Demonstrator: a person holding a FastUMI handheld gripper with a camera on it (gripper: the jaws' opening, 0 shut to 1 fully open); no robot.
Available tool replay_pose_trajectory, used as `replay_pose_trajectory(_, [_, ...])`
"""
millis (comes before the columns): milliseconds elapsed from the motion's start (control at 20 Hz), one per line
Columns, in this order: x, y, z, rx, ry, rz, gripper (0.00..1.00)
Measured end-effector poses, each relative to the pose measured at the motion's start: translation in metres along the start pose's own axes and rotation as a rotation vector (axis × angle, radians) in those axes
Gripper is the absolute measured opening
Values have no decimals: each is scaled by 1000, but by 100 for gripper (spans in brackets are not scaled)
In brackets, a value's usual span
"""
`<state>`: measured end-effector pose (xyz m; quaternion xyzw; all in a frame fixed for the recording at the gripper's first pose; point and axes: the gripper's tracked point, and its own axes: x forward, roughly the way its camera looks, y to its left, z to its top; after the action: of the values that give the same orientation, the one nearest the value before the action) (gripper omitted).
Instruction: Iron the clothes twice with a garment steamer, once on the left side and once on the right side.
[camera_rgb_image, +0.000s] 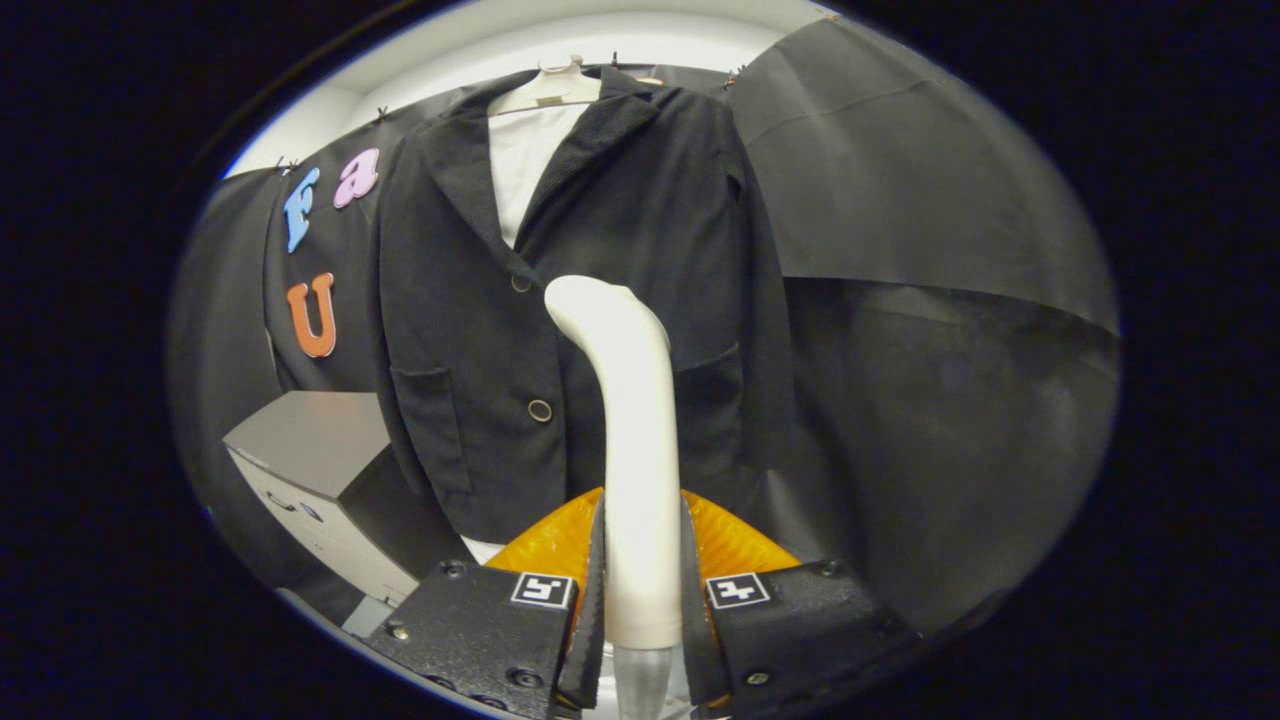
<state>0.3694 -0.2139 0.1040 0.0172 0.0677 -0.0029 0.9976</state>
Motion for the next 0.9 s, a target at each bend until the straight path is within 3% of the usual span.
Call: replay_pose_trajectory(900, [-8, 8, -39, 33, 68, 65, 36])
